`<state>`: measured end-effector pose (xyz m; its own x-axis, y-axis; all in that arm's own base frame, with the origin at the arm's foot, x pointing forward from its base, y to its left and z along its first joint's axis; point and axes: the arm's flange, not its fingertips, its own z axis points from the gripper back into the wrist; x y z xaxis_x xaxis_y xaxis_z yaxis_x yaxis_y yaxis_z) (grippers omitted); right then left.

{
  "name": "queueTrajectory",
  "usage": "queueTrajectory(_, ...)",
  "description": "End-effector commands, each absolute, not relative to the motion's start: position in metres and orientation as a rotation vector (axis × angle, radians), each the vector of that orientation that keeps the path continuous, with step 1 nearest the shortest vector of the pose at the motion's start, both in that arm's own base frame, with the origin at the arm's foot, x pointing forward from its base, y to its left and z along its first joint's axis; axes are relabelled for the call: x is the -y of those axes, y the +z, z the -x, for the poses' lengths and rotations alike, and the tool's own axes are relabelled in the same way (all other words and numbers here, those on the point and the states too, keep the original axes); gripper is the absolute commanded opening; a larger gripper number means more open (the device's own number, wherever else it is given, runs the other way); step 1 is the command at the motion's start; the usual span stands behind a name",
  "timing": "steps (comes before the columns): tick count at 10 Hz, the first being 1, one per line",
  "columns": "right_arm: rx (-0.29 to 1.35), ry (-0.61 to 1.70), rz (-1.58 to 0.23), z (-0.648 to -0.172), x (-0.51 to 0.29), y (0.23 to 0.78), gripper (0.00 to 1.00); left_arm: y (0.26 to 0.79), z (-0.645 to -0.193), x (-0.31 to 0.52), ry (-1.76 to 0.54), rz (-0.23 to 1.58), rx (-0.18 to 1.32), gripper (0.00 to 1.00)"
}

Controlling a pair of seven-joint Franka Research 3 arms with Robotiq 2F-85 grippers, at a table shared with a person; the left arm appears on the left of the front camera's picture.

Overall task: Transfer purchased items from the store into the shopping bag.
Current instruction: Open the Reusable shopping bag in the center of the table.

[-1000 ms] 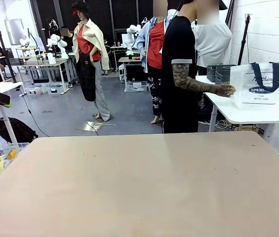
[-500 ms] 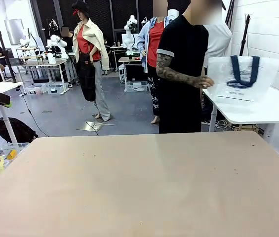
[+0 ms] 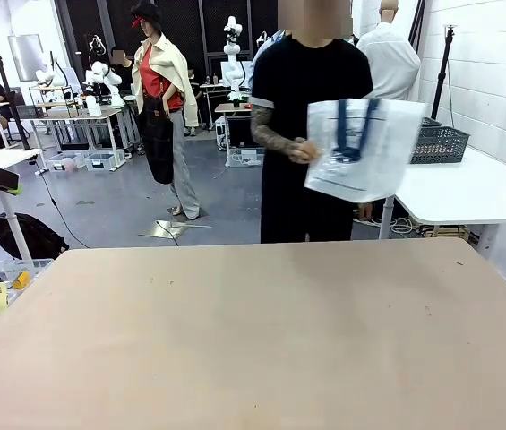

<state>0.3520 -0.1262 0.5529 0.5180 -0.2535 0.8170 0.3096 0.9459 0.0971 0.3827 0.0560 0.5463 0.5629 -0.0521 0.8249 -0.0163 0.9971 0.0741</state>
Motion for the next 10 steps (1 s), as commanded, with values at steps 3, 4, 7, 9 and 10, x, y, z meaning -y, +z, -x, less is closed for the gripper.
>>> queueTrajectory(3, 0.961, -0.335, 0.075, -0.3523, 0.1259, 0.5513, 1.00, 0.5471, -0.3813, -0.0573, -0.022, -0.090, 0.966, 1.00)
queueTrajectory(4, 0.961, -0.335, 0.075, -0.3523, 0.1259, 0.5513, 1.00, 0.5471, -0.3813, -0.0573, -0.022, -0.090, 0.966, 1.00)
queueTrajectory(7, 0.961, -0.335, 0.075, -0.3523, 0.1259, 0.5513, 1.00, 0.5471, -0.3813, -0.0573, -0.022, -0.090, 0.966, 1.00)
queueTrajectory(9, 0.961, -0.335, 0.075, -0.3523, 0.1259, 0.5513, 1.00, 0.5471, -0.3813, -0.0573, -0.022, -0.090, 0.966, 1.00)
queueTrajectory(10, 0.961, -0.335, 0.075, -0.3523, 0.1259, 0.5513, 1.00, 0.5471, -0.3813, -0.0573, -0.022, -0.090, 0.966, 1.00)
